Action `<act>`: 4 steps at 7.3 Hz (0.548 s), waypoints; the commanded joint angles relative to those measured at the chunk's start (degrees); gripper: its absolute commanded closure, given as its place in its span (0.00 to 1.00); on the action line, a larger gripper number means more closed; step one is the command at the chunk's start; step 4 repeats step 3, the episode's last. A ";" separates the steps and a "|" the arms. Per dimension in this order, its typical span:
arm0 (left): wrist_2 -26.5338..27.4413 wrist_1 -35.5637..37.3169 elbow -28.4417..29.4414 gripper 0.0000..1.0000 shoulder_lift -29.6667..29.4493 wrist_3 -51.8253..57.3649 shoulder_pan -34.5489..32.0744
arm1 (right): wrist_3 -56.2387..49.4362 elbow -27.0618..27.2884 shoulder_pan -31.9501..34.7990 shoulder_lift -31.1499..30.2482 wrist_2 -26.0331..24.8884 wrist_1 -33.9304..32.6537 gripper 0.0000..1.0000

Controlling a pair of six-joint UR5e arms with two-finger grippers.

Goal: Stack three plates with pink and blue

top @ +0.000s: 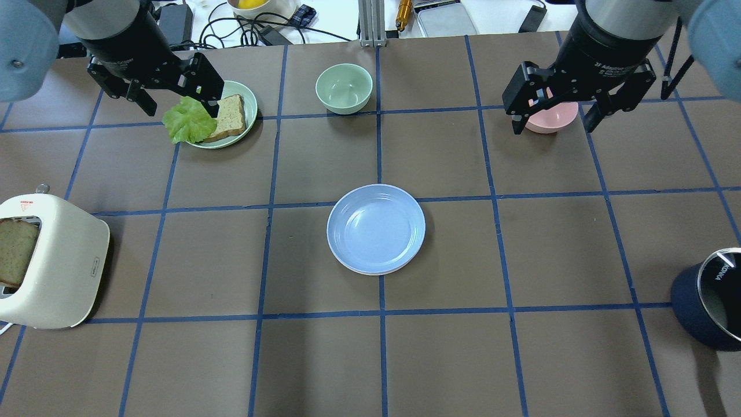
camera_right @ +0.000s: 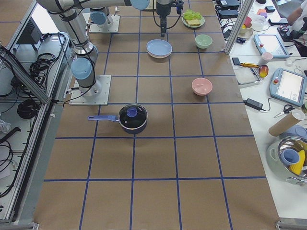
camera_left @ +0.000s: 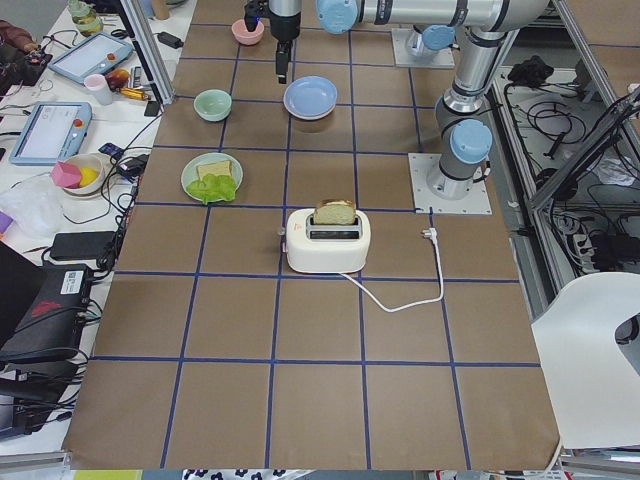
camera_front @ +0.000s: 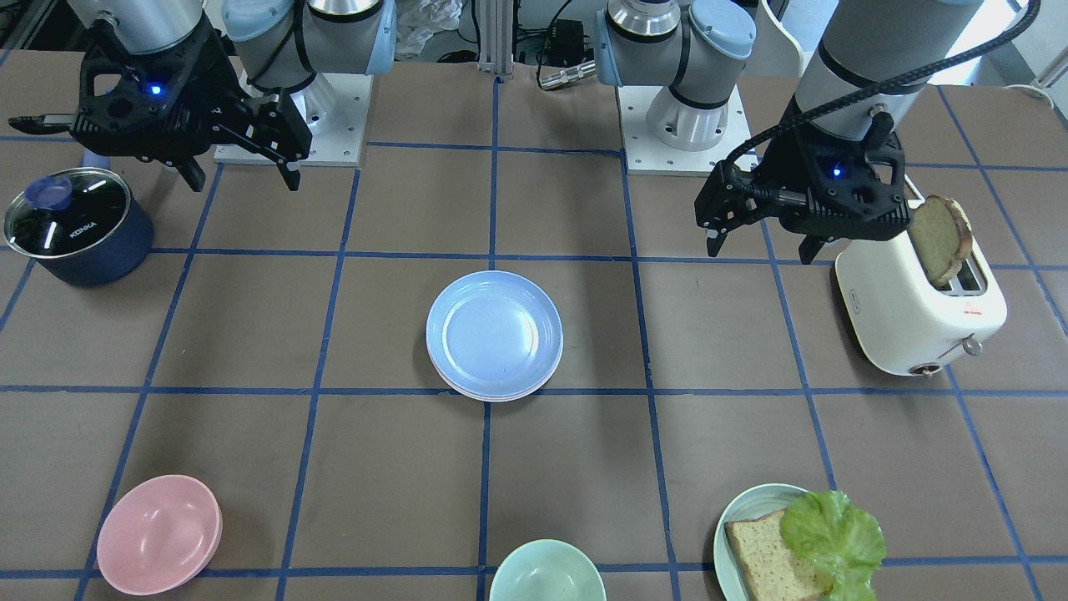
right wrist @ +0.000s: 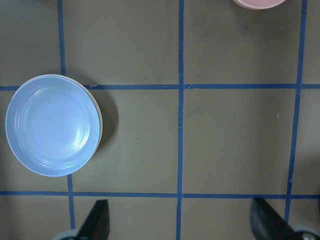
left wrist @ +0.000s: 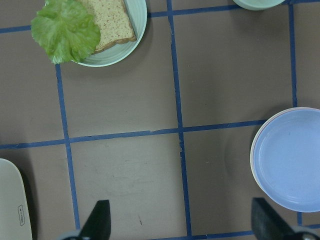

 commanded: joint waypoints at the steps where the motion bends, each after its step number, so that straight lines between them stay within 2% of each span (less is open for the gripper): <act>1: 0.36 -0.37 0.08 0.00 0.04 0.12 -0.48 | 0.02 0.08 0.00 0.00 0.01 0.00 0.00; 4: 0.36 -0.28 0.52 0.00 0.13 0.12 -0.48 | 0.02 0.08 0.00 0.00 0.10 -0.17 0.00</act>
